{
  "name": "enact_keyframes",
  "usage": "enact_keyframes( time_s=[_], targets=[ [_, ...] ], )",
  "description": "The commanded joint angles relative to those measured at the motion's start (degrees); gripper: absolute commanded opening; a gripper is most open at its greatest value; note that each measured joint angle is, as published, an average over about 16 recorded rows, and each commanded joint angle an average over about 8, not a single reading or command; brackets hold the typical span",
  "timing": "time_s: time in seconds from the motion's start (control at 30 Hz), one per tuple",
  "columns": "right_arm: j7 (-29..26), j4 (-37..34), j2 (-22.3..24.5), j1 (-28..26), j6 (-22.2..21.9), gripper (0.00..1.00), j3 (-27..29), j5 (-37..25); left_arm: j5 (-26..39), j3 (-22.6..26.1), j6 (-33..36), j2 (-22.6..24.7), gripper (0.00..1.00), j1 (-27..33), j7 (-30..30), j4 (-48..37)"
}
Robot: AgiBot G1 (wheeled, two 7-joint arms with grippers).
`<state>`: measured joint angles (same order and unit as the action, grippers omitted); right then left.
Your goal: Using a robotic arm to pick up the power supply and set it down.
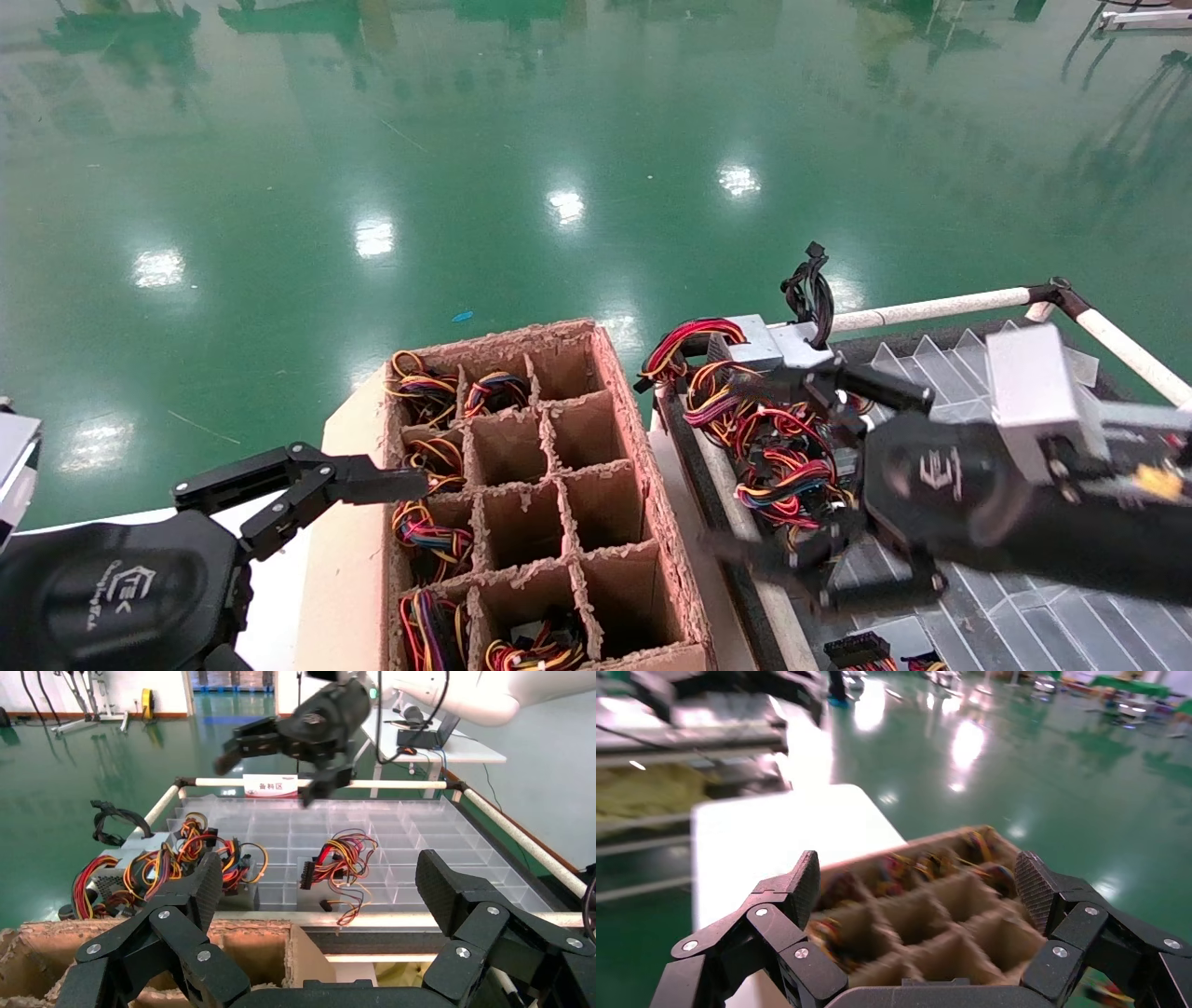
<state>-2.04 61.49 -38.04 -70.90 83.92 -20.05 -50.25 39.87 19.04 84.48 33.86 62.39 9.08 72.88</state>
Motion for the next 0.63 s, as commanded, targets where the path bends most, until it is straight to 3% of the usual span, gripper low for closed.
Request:
enact_keyframes(
  time_s=[0.03, 0.37, 0.63],
  targets=[
    [-1.78, 2.48, 0.62, 1.91, 0.36, 1.0, 0.82, 1.72, 0.0, 0.0, 0.0, 0.0, 1.0, 0.0, 0.0, 0.0],
    [-8.91, 12.8, 3.18, 9.87, 1.88, 1.0, 4.24, 8.91, -0.02, 0.01, -0.02, -0.01, 1.0, 0.0, -0.01, -0.01],
    [-9.37, 13.98, 3.53, 10.84, 2.1, 1.0, 4.74, 9.9, -0.03, 0.01, -0.03, -0.01, 1.0, -0.01, -0.01, -0.02]
  ],
)
